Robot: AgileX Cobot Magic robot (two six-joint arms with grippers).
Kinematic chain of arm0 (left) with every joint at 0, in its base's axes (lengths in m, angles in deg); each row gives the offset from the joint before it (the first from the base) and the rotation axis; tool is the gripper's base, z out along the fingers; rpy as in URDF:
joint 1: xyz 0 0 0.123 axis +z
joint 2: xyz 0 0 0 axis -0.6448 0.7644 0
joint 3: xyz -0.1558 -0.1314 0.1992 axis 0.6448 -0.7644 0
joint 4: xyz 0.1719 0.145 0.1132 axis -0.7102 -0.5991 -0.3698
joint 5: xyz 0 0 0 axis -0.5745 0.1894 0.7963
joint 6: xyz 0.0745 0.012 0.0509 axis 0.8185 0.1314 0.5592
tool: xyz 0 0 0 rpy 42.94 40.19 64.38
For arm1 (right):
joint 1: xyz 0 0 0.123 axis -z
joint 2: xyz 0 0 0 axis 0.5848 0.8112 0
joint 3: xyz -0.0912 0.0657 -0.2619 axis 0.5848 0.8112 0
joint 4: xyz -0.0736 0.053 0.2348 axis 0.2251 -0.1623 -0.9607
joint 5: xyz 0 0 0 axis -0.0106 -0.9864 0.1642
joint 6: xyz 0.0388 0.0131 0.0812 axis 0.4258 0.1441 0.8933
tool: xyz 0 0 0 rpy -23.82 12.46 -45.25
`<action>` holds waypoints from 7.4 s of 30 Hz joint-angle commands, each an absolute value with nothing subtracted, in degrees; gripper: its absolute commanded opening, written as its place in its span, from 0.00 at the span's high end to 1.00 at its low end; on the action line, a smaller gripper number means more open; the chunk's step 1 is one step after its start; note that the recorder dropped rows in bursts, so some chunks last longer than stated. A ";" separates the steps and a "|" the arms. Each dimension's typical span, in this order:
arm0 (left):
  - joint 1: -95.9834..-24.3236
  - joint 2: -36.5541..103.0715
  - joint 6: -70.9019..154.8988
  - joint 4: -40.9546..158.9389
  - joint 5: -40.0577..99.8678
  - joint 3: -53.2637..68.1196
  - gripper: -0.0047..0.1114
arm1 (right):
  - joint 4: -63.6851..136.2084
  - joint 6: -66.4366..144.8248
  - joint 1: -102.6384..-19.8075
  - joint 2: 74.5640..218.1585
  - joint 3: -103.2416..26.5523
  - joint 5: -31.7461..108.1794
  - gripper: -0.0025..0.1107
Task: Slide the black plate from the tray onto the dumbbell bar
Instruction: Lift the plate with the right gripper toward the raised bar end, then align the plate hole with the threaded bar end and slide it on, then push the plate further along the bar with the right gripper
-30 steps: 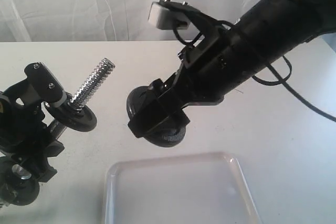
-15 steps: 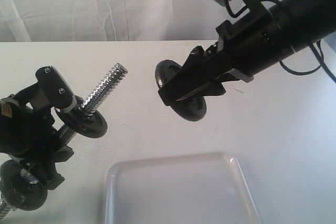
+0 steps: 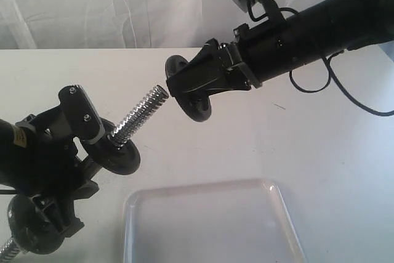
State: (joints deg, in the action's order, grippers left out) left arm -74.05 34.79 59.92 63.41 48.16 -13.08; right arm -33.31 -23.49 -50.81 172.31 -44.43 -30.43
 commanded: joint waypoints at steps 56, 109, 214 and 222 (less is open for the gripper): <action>-76.88 31.89 60.82 64.28 29.91 -11.41 0.96 | -32.04 -8.86 -54.68 168.04 -46.69 -31.75 0.98; -76.87 31.89 60.82 64.28 29.38 -11.41 0.96 | -35.23 -11.12 -56.32 168.94 -44.66 -31.75 0.98; -76.87 31.89 60.82 64.28 25.26 -11.41 0.96 | -35.95 -16.79 -56.86 174.09 -44.77 -31.75 0.27; -76.87 31.89 60.82 64.28 25.26 -11.41 0.96 | -37.01 -16.79 -56.86 174.09 -44.77 -31.75 0.27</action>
State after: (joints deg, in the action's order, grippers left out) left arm -76.70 34.66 60.88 62.84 46.99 -13.89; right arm -33.03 -16.66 -56.83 174.73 -44.70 -30.17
